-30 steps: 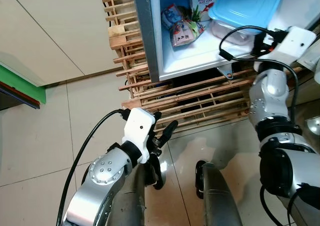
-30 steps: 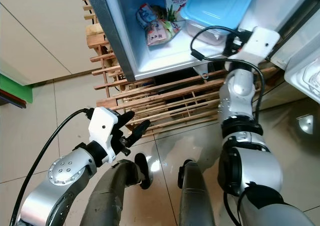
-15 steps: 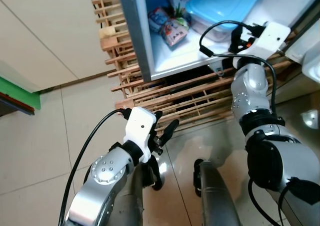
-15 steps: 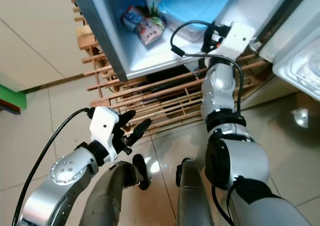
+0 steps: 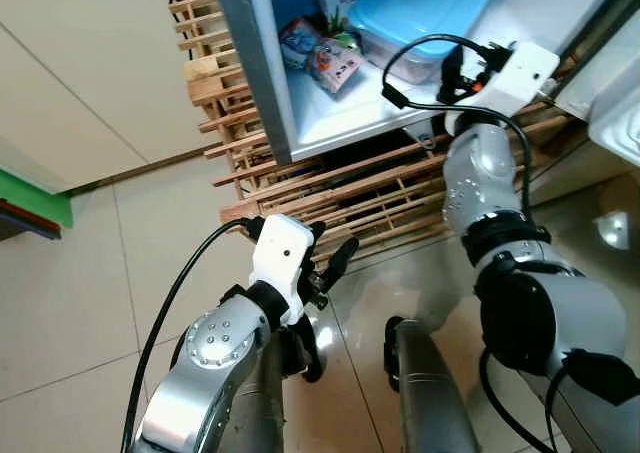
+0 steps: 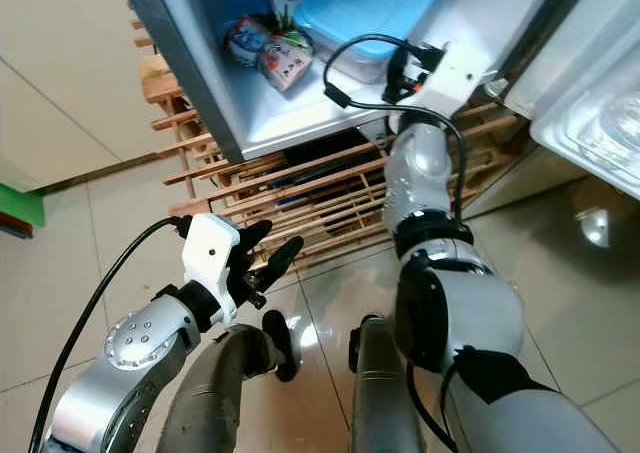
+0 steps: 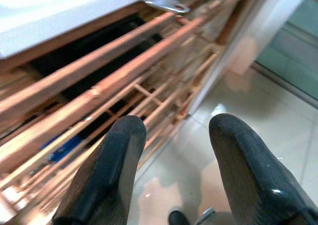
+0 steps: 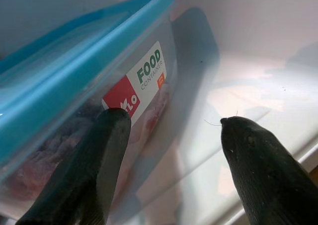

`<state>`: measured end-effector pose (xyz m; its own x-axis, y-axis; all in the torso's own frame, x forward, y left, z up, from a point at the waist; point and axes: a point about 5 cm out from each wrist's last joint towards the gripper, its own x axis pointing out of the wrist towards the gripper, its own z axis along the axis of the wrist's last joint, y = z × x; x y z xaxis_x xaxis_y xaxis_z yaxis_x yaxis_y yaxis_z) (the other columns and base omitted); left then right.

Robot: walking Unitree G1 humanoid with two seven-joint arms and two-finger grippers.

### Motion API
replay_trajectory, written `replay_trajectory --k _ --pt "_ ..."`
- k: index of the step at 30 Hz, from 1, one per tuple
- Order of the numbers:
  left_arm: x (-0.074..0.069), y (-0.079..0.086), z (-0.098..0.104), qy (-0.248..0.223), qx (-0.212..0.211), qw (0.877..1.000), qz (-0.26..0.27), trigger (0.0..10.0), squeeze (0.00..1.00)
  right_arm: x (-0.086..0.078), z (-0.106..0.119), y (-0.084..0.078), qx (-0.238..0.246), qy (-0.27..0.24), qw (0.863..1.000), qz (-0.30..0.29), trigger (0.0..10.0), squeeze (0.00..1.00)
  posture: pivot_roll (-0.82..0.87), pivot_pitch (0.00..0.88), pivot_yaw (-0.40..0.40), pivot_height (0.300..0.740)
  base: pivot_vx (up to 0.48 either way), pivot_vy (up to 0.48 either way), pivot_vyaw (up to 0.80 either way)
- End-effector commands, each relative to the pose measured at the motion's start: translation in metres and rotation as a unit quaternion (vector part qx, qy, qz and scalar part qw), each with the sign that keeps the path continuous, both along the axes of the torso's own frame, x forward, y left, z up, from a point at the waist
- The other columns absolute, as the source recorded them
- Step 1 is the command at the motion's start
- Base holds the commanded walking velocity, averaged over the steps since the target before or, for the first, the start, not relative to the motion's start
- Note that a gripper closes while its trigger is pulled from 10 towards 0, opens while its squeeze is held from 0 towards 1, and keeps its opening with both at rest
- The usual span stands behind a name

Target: Restocking fridge

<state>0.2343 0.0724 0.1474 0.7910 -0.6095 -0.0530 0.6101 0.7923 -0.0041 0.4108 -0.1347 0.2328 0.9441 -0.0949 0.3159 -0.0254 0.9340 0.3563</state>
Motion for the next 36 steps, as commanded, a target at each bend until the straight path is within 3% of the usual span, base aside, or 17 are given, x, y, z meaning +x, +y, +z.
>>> replay_trajectory --k 1,6,9,12,13,16,18,19,22,24,29,36 --pt "-0.002 -0.001 -0.002 0.002 0.001 1.000 0.004 10.0 0.00 0.001 0.011 0.017 -0.025 -0.020 0.999 0.036 10.0 0.00 0.04 0.393 0.025 0.697 0.000 0.000 0.00" --pt "-0.003 -0.001 0.000 -0.002 -0.002 1.000 0.011 10.0 0.00 -0.002 0.018 0.003 -0.040 -0.051 0.998 0.026 10.0 0.00 0.03 0.398 0.010 0.697 0.000 0.000 0.00" --pt "-0.003 0.000 0.003 -0.002 -0.012 1.000 0.010 10.0 0.00 -0.009 0.030 -0.006 -0.071 -0.110 0.991 0.034 10.0 0.00 0.01 0.393 -0.004 0.697 0.000 0.000 0.00" --pt "-0.003 0.000 0.002 -0.003 -0.009 1.000 0.009 10.0 0.00 -0.011 0.027 -0.011 -0.073 -0.108 0.991 0.035 10.0 0.00 0.00 0.388 -0.010 0.697 0.000 0.000 0.00" --pt "-0.001 0.001 0.001 -0.004 -0.004 1.000 0.009 10.0 0.00 -0.015 0.014 -0.021 -0.076 -0.086 0.993 0.031 10.0 0.00 -0.01 0.372 -0.015 0.697 0.000 0.000 0.00" --pt "0.000 0.002 0.000 -0.004 -0.003 1.000 0.010 10.0 0.00 -0.018 0.007 -0.025 -0.079 -0.075 0.994 0.029 10.0 0.00 -0.01 0.372 -0.015 0.697 0.000 0.000 0.00" --pt "0.005 0.003 -0.001 -0.005 -0.005 1.000 0.015 10.0 0.00 -0.029 -0.021 -0.036 -0.067 -0.027 0.997 0.020 10.0 0.00 -0.03 0.351 -0.017 0.697 0.000 0.000 0.00" --pt "0.005 0.003 -0.001 -0.005 -0.005 1.000 0.015 10.0 0.00 -0.029 -0.021 -0.036 -0.067 -0.027 0.997 0.020 10.0 0.00 -0.03 0.351 -0.017 0.697 0.000 0.000 0.00" --pt "0.010 0.001 0.000 -0.010 -0.008 1.000 0.015 10.0 0.00 -0.048 -0.059 -0.040 -0.048 0.033 0.998 0.015 10.0 0.00 -0.04 0.337 -0.015 0.697 0.000 0.000 0.00" --pt "0.011 -0.001 0.000 -0.011 -0.008 1.000 0.014 10.0 0.00 -0.054 -0.067 -0.037 -0.045 0.046 0.998 0.017 10.0 0.00 -0.04 0.330 -0.013 0.697 0.000 0.000 0.00" --pt "0.013 -0.002 0.000 -0.014 -0.008 1.000 0.011 10.0 0.00 -0.058 -0.072 -0.033 -0.044 0.054 0.997 0.022 10.0 0.00 -0.05 0.318 -0.011 0.697 0.000 0.000 0.00" --pt "0.015 -0.001 -0.001 -0.018 -0.009 1.000 0.015 10.0 0.00 -0.064 -0.062 -0.029 -0.050 0.050 0.997 0.028 10.0 0.00 -0.04 0.301 -0.008 0.697 0.000 0.000 0.00"
